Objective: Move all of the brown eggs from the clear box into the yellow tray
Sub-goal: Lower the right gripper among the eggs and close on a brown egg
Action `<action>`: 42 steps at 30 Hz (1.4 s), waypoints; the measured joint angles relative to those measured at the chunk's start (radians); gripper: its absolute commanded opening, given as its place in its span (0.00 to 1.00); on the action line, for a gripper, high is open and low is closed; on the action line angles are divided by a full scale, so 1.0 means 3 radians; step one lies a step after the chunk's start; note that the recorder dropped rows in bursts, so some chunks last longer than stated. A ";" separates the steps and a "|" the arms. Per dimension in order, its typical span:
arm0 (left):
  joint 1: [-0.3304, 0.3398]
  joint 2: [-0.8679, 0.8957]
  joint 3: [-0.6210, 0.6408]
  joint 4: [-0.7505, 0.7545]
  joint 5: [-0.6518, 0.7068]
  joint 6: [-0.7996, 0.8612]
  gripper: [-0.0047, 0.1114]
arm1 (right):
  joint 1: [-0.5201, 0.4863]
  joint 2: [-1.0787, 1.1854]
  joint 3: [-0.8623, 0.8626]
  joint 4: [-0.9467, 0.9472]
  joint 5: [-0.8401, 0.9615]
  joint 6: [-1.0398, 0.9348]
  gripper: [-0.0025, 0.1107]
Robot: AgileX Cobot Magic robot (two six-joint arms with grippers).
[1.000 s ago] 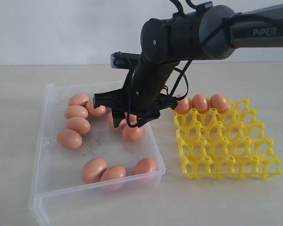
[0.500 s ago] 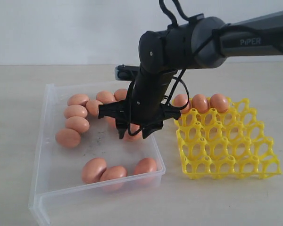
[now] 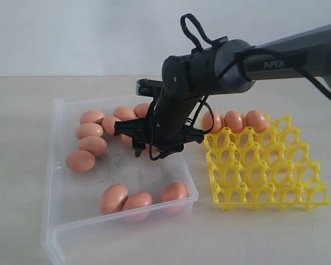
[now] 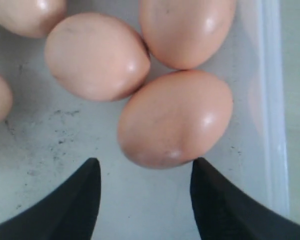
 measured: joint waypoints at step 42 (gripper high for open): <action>0.0000 0.0000 0.0000 0.0000 0.0000 0.0000 0.07 | -0.0263 0.0067 -0.0209 -0.0446 -0.0100 -0.0840 0.46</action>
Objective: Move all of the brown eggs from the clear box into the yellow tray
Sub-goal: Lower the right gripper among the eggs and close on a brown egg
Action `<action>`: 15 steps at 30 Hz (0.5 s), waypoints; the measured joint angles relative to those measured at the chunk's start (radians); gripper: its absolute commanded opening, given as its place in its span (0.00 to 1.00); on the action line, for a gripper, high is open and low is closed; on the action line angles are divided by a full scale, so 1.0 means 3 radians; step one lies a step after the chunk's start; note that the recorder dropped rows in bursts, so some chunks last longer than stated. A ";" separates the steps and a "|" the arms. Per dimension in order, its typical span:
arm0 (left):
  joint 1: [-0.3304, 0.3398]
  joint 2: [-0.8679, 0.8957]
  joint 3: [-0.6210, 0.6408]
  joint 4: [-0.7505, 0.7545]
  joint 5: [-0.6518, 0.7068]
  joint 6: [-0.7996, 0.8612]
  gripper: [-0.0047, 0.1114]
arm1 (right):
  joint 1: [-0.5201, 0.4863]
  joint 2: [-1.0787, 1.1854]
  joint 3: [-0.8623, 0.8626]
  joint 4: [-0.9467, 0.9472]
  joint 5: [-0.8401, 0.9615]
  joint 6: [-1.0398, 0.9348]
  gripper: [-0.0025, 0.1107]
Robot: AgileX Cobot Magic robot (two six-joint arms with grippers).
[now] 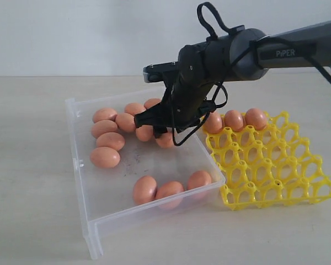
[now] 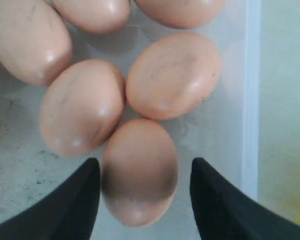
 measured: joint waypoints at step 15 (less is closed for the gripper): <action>0.0000 0.0000 0.0000 0.0000 0.0000 0.0000 0.07 | 0.0000 0.0170 -0.0288 -0.0041 0.0305 0.0037 0.46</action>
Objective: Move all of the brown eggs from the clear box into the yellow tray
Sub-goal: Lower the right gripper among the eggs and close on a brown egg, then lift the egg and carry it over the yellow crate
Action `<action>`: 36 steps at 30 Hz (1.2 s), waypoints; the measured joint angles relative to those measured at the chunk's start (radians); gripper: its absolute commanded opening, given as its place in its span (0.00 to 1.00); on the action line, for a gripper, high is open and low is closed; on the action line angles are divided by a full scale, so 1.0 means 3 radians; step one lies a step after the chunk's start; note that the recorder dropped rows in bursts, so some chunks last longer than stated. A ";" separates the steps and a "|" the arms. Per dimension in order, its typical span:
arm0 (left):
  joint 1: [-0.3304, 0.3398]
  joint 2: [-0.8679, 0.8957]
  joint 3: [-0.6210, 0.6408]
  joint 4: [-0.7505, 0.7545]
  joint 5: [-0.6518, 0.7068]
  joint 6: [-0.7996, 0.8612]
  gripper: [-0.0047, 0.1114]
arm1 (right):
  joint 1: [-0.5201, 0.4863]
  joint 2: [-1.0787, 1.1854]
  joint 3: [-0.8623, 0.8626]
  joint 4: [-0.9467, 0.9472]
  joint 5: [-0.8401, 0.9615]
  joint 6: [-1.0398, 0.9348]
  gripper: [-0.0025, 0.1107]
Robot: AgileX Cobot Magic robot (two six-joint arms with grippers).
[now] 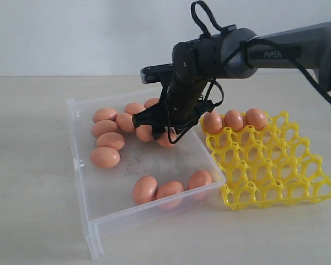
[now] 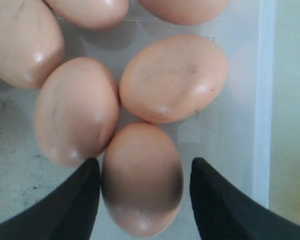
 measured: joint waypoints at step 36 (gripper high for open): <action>0.0000 0.0000 0.0000 0.0000 0.0000 0.0000 0.07 | 0.0201 0.0086 0.0728 -0.0124 -0.3404 -0.0214 0.02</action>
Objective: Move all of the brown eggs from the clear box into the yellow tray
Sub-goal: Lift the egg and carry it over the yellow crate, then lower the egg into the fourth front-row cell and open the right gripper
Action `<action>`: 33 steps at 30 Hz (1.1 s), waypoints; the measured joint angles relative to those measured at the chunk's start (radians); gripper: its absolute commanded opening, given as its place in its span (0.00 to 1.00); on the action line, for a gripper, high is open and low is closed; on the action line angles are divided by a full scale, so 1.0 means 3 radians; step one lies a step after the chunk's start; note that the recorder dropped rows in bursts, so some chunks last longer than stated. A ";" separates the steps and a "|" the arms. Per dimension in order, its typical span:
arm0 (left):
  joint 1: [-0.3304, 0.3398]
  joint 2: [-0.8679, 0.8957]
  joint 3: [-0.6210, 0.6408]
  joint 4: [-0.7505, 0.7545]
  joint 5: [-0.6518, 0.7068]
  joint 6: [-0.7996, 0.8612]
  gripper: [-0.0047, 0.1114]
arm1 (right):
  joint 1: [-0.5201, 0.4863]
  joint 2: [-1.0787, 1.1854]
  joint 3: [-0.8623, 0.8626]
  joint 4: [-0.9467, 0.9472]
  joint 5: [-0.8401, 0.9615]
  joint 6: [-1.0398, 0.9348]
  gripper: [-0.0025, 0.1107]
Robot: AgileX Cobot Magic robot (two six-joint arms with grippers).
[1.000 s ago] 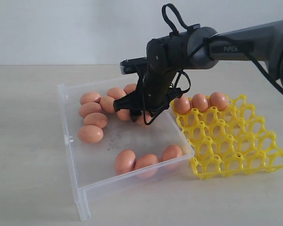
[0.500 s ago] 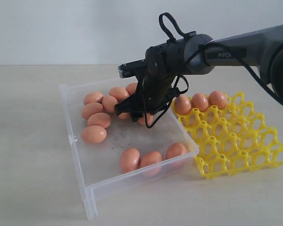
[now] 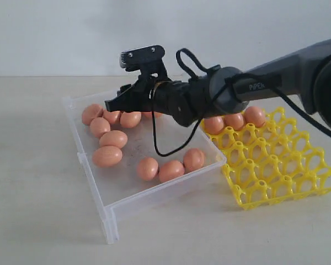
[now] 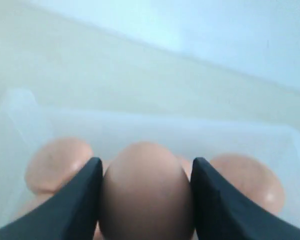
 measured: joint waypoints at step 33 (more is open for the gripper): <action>0.0000 0.0000 0.0000 0.0000 0.0000 0.0000 0.07 | -0.2102 -0.1296 0.2389 -0.1630 -0.1114 0.1310 0.02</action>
